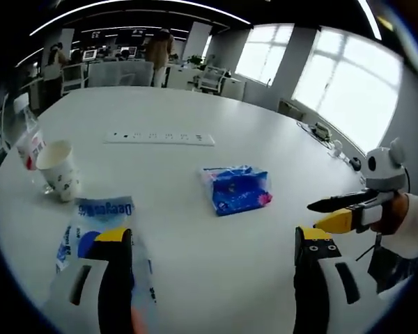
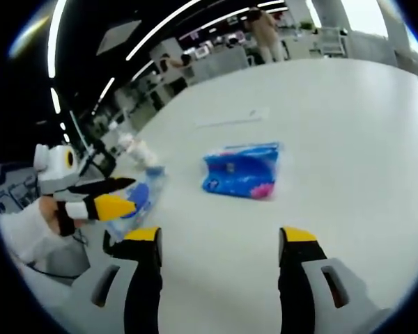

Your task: Arrange the tabletop items into an orderly group along one side of the table until the central work area is clear of visible clutter.

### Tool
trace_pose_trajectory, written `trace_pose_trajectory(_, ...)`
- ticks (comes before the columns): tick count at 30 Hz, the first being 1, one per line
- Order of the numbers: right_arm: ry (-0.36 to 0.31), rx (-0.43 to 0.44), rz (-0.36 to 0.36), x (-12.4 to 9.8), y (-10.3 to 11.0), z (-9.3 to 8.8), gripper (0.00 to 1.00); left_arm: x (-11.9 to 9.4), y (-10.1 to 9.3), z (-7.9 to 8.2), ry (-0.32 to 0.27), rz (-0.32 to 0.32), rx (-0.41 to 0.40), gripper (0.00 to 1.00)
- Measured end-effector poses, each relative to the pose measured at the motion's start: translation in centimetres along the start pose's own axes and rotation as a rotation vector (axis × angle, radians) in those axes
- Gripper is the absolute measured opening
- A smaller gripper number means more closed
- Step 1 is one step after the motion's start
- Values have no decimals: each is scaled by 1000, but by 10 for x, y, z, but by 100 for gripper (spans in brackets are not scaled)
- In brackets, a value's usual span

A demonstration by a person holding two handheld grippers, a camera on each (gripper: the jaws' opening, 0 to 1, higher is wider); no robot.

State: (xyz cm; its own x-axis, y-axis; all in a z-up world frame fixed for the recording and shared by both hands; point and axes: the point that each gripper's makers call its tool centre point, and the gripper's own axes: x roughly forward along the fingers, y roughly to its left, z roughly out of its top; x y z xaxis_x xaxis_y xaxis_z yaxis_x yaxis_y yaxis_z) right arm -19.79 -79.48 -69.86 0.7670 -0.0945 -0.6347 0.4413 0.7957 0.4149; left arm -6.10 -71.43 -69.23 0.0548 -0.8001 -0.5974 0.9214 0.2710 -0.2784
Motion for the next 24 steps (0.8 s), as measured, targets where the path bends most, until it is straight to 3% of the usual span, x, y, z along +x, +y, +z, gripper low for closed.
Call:
trace_pose_trajectory(16,9,-37,42,-6,9,2,67,-71,27,-47,-3,104,-9,93)
trace_pose_trajectory(24,28,-47,58,-7,14,-3,66,-91,31,-76,-2,149,-111,91)
